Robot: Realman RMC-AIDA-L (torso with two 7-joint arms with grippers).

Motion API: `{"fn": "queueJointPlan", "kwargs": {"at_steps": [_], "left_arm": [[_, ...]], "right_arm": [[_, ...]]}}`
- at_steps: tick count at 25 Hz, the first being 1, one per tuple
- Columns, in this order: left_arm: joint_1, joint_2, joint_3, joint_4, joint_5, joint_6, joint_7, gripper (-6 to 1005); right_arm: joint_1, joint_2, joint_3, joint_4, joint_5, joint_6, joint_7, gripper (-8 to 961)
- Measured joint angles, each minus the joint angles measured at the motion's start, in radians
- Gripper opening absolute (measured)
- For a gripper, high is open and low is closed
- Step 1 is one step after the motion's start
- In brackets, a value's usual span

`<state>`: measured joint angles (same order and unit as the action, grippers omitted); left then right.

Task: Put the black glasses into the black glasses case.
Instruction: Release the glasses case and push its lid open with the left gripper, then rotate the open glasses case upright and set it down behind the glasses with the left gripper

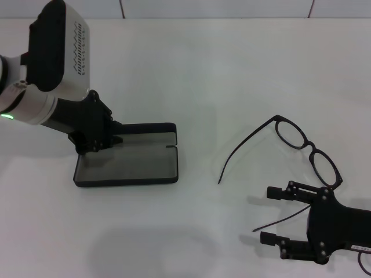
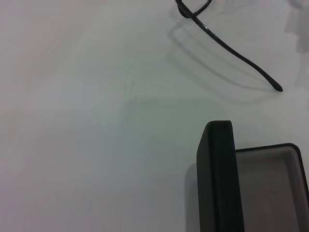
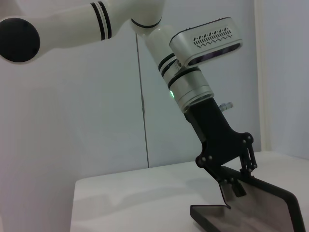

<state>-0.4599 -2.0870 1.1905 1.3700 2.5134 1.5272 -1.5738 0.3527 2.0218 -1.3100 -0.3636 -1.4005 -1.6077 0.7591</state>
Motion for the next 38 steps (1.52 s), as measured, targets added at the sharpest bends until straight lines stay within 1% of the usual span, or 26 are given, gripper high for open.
{"fn": "queueJointPlan", "kwargs": {"at_steps": [7, 15, 20, 25, 28, 31, 38], "left_arm": [[0.001, -0.002, 0.000, 0.003, -0.014, 0.007, -0.025, 212], [-0.001, -0.001, -0.005, 0.007, -0.053, 0.022, -0.131, 210], [0.000, -0.001, -0.012, 0.008, -0.073, 0.022, -0.166, 210], [0.000, 0.000, -0.054, 0.009, -0.142, 0.023, -0.183, 209], [0.005, 0.004, -0.064, 0.009, -0.201, 0.023, -0.165, 208], [0.012, 0.002, -0.064, 0.009, -0.229, 0.021, -0.120, 207], [0.024, -0.003, -0.054, -0.029, -0.322, -0.022, 0.044, 204]], "right_arm": [[-0.001, 0.000, 0.001, 0.000, 0.000, 0.000, 0.000, 757], [-0.003, 0.000, 0.006, 0.000, 0.000, 0.000, -0.003, 757], [-0.003, 0.000, 0.008, 0.000, 0.000, 0.000, -0.006, 757], [-0.003, 0.000, 0.008, 0.000, 0.000, 0.001, -0.006, 757], [-0.003, 0.000, 0.008, 0.000, 0.001, 0.002, -0.006, 757], [-0.003, 0.000, 0.008, 0.000, 0.001, 0.002, -0.006, 757], [0.002, 0.000, 0.008, 0.000, 0.002, 0.002, -0.006, 757]]}}
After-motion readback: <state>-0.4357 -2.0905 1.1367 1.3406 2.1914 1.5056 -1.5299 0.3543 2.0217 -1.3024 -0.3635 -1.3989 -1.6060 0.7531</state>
